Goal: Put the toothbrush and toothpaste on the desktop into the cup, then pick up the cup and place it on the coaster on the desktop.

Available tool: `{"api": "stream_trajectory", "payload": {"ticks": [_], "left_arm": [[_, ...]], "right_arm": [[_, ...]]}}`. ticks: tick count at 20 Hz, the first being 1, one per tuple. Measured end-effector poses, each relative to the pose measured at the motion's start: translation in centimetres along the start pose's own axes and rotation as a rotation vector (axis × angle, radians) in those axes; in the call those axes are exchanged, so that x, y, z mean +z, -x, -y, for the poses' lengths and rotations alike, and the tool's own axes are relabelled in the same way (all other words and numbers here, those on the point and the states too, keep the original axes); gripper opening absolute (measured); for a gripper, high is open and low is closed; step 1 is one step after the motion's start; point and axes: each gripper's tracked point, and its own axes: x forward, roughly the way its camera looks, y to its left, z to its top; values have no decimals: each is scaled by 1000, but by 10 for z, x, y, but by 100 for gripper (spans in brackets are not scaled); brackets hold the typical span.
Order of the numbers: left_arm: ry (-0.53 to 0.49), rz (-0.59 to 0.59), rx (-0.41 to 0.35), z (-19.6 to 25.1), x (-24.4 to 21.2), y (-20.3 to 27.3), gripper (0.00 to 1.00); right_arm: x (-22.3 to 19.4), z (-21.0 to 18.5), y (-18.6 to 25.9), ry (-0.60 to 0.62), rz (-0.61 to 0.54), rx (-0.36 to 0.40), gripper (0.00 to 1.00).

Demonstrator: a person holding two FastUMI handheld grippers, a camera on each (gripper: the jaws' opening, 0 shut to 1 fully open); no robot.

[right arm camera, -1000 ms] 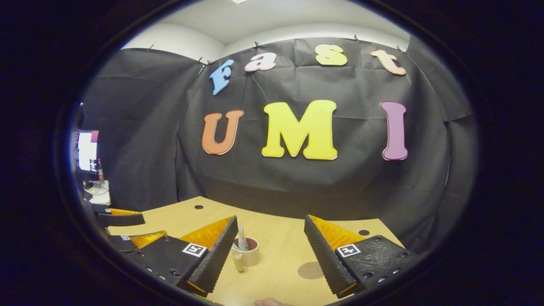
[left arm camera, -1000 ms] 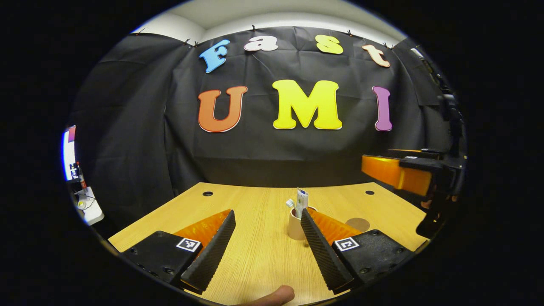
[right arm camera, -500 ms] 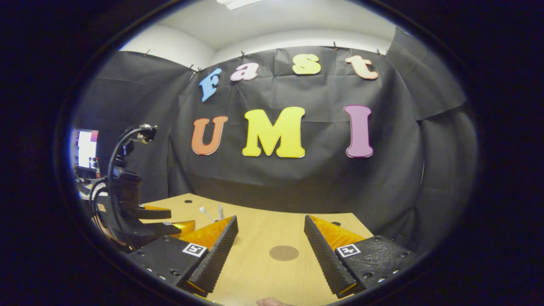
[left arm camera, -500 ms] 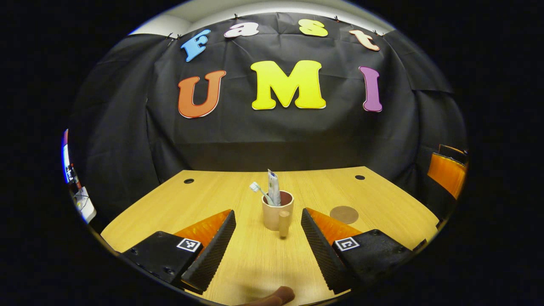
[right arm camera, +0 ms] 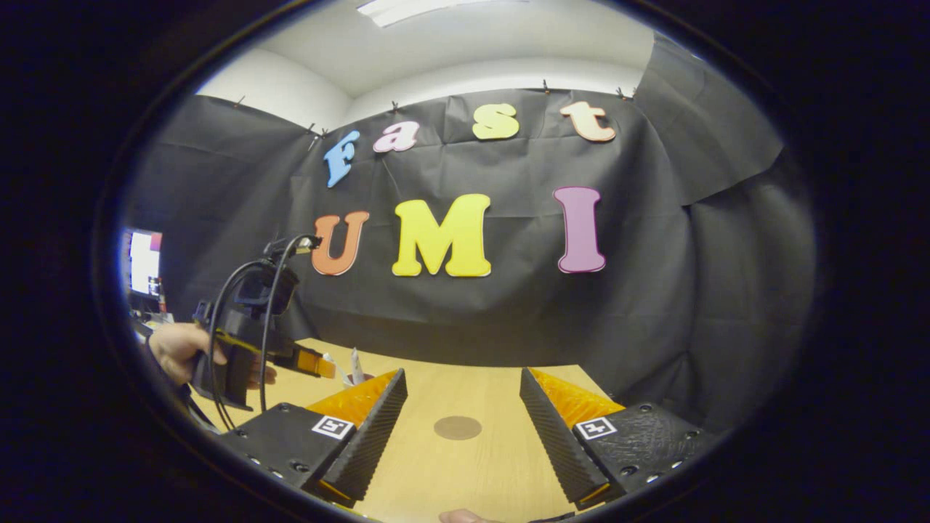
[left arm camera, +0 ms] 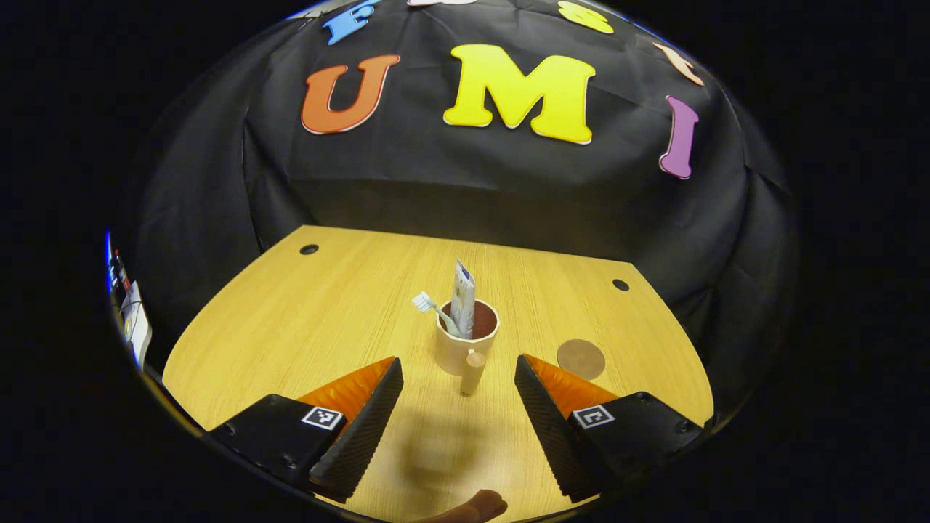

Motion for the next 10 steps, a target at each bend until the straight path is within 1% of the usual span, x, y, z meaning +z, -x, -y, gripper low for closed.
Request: {"api": "stream_trajectory", "payload": {"ticks": [1,3,6,8,10], "left_arm": [[-31,-31,14,-2,5,-4,99],[-82,-115,7,3,3,-11,98],[-93,-230,-11,6,-1,-31,99],[-98,-305,12,2,-10,-49,99],[-104,-383,-1,4,-22,-66,99]], "right_arm": [[1,2,1,-7,4,3,95],[4,9,2,-20,13,-5,95],[2,19,0,-56,2,-19,95],[0,25,-3,-66,-1,-24,95],[1,30,-6,-74,1,-30,95]]}}
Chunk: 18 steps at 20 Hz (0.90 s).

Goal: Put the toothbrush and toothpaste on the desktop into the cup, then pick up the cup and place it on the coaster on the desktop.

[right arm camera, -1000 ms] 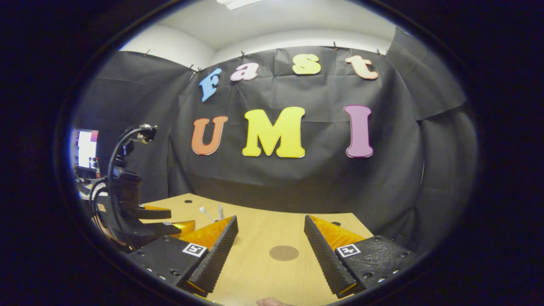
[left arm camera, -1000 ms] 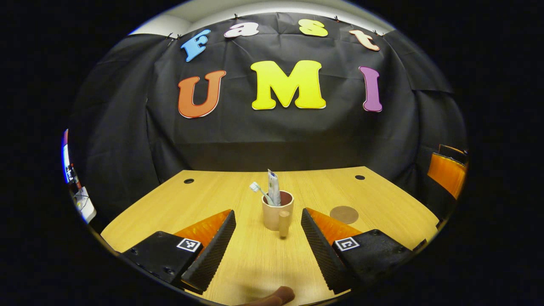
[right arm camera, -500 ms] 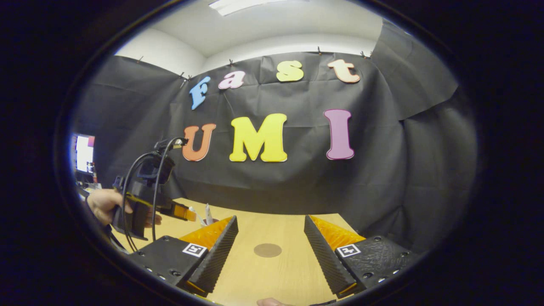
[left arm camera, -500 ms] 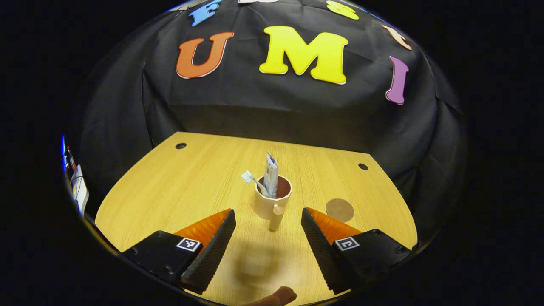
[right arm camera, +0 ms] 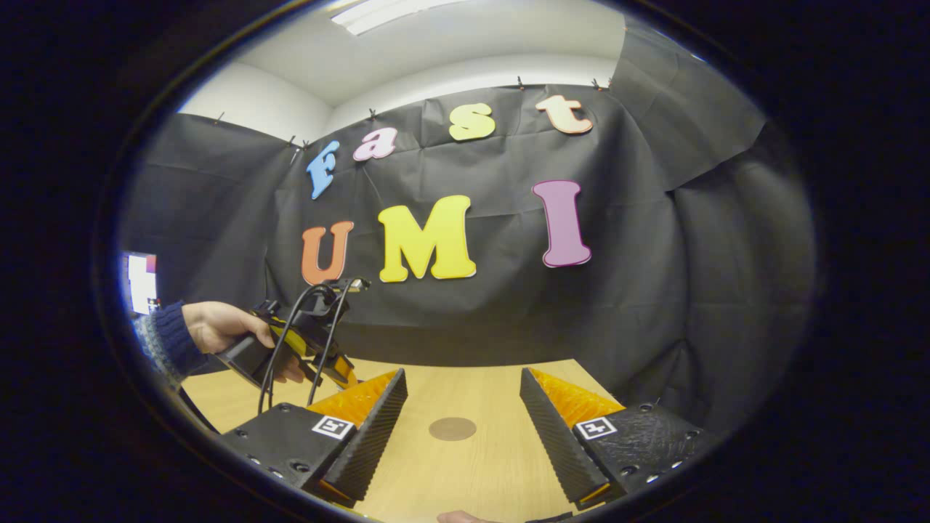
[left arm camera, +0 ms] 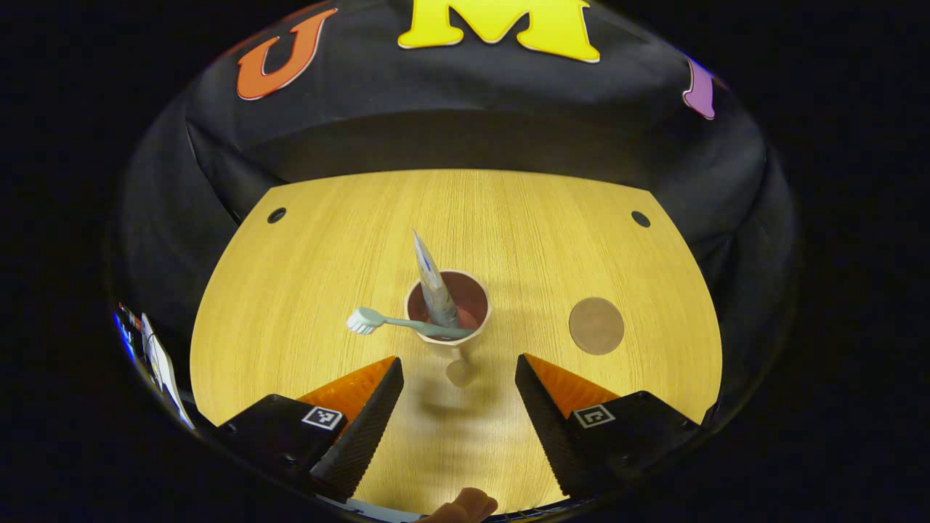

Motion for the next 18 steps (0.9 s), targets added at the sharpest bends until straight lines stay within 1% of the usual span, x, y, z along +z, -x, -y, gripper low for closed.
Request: {"api": "stream_trajectory", "payload": {"ticks": [2,3,5,6,7,8,9,10,11,12,13,14,15,16,17,18], "left_arm": [[18,-54,22,-10,-5,-20,98],[37,-85,34,-15,-10,-31,98],[71,-154,48,-27,-19,-55,97],[74,-177,68,-36,-22,-63,96],[76,-194,85,-43,-21,-73,95],[82,-204,92,-47,-21,-82,94],[87,-221,100,-51,-23,-88,92],[104,-241,99,-51,-25,-91,88],[111,-241,98,-49,-23,-97,79],[106,-237,91,-46,-20,-98,76],[101,-242,91,-45,-18,-101,64],[104,-243,87,-45,-16,-102,61],[106,-238,75,-44,-13,-104,42],[99,-246,61,-43,-12,-105,26],[99,-246,44,-42,-9,-103,31],[109,-247,22,-39,-7,-101,30]], "right_arm": [[-2,1,1,-7,-7,6,94],[-4,2,-1,-8,-11,7,92],[-7,1,-1,-15,-22,20,93],[-8,-2,-1,-18,-26,32,93],[-8,-2,-2,-20,-28,38,93],[-8,0,-3,-18,-31,36,96],[-10,4,-5,-17,-32,30,94],[-9,8,-6,-22,-31,24,94],[-9,9,-8,-35,-33,21,93],[-9,10,-7,-51,-36,24,94],[-9,11,-7,-60,-38,25,94],[-9,16,-8,-63,-36,18,95],[-7,18,-8,-60,-31,13,95],[-6,18,-8,-57,-27,11,95],[-8,18,-9,-53,-27,7,95],[-9,19,-8,-49,-30,0,91]]}}
